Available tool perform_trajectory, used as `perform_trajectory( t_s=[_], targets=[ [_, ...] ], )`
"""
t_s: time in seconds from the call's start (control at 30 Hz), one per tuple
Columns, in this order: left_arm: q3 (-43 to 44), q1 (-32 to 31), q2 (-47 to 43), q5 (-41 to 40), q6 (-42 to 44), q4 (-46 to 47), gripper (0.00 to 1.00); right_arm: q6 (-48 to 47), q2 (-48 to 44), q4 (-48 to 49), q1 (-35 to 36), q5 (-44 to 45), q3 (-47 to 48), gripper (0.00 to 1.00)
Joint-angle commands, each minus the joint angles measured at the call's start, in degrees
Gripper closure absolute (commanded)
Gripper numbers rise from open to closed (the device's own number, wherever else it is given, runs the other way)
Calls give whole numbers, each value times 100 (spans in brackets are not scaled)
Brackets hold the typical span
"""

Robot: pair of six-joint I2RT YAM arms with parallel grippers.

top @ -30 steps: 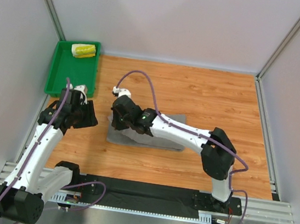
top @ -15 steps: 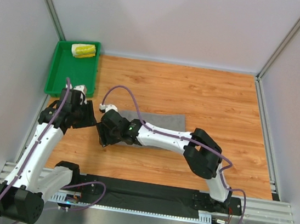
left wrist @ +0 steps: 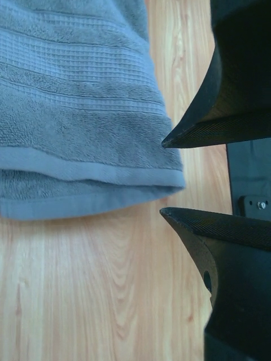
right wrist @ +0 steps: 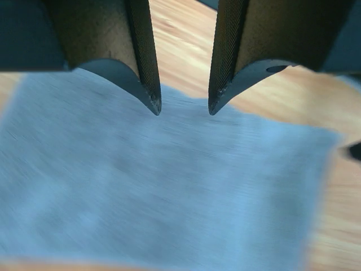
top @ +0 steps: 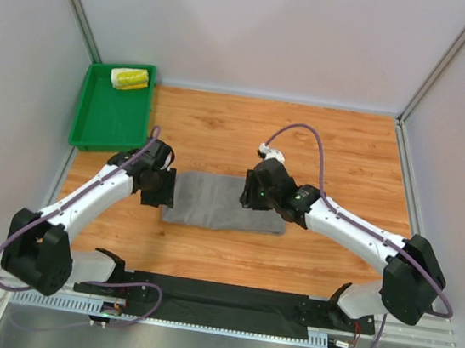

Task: Roll the towels
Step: Fold the towel

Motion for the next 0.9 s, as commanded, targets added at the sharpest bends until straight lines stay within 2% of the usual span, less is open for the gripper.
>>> perform_trajectory(
  t_s=[0.0,0.13,0.23,0.43,0.6,0.87],
  targets=[
    [175,-231,552,-82,-332,533,47,352,18,-375,-496,64,-922,60],
    [508,-267,1728,-273,-385,647,46,634,-183,-630,-927,265,-1845,62],
    [623,-267,2335,-337,-367,806,46,783,-456,-1017,-989,494,-2040,62],
    [641,-275,2829,-644,-499,920,47,994,-1132,-1615,-998,917,-2444,61],
    [737,-267,2848,-995,-526,789,49,775,-1177,-1685,-1007,803,-2288,63],
    [1141,-460,1504,-1523,-473,43,48,319,-1976,-2011,-998,549,-1382,66]
  ],
)
